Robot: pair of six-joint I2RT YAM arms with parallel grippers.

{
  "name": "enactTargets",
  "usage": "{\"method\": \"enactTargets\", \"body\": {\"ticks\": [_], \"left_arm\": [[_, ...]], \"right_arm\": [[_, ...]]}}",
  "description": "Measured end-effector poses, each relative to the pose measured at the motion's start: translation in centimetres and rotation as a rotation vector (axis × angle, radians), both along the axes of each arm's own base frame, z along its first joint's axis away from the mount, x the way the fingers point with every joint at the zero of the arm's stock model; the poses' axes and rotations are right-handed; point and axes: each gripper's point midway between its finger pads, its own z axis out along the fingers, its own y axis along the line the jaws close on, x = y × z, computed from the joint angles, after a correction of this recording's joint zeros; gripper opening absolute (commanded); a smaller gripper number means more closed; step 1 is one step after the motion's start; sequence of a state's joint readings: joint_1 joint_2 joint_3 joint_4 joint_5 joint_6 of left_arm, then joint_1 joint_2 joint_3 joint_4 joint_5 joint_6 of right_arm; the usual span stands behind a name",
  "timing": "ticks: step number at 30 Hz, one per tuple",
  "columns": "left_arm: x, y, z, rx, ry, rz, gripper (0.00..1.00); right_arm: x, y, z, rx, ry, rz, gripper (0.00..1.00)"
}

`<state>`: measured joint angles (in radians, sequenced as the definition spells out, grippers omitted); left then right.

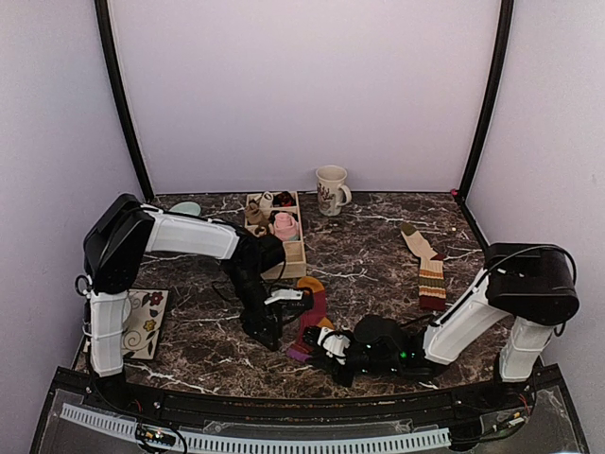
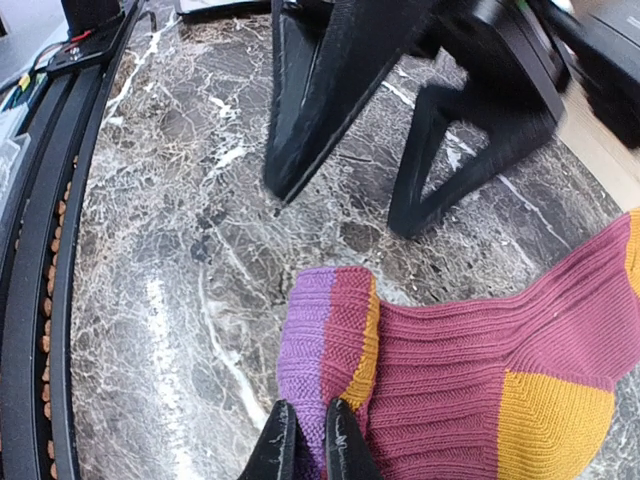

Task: Roll the socks
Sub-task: Roll the sock at the center of the board.

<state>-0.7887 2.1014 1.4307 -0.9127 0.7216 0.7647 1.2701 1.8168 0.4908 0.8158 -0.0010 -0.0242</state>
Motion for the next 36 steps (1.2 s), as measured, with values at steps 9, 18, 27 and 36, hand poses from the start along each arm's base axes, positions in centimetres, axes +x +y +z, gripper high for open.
{"method": "enactTargets", "body": {"ticks": [9,18,27,36], "left_arm": [[0.8,3.7,-0.4,0.021,-0.177,0.085,0.61],[0.5,4.8,0.2,-0.03,-0.34,0.042,0.57],[-1.3,-1.5,1.8,-0.156,-0.494,-0.176,0.42],[-1.3,-2.8,0.5,-0.168,-0.528,-0.201,0.37]], "right_arm": [[0.1,-0.2,-0.2,0.045,0.101,-0.029,0.0],[0.5,-0.6,-0.2,0.095,0.279,-0.047,0.0],[1.5,0.4,-0.3,0.141,0.52,-0.035,0.0],[1.7,-0.3,-0.6,0.169,0.648,-0.048,0.0]]}}
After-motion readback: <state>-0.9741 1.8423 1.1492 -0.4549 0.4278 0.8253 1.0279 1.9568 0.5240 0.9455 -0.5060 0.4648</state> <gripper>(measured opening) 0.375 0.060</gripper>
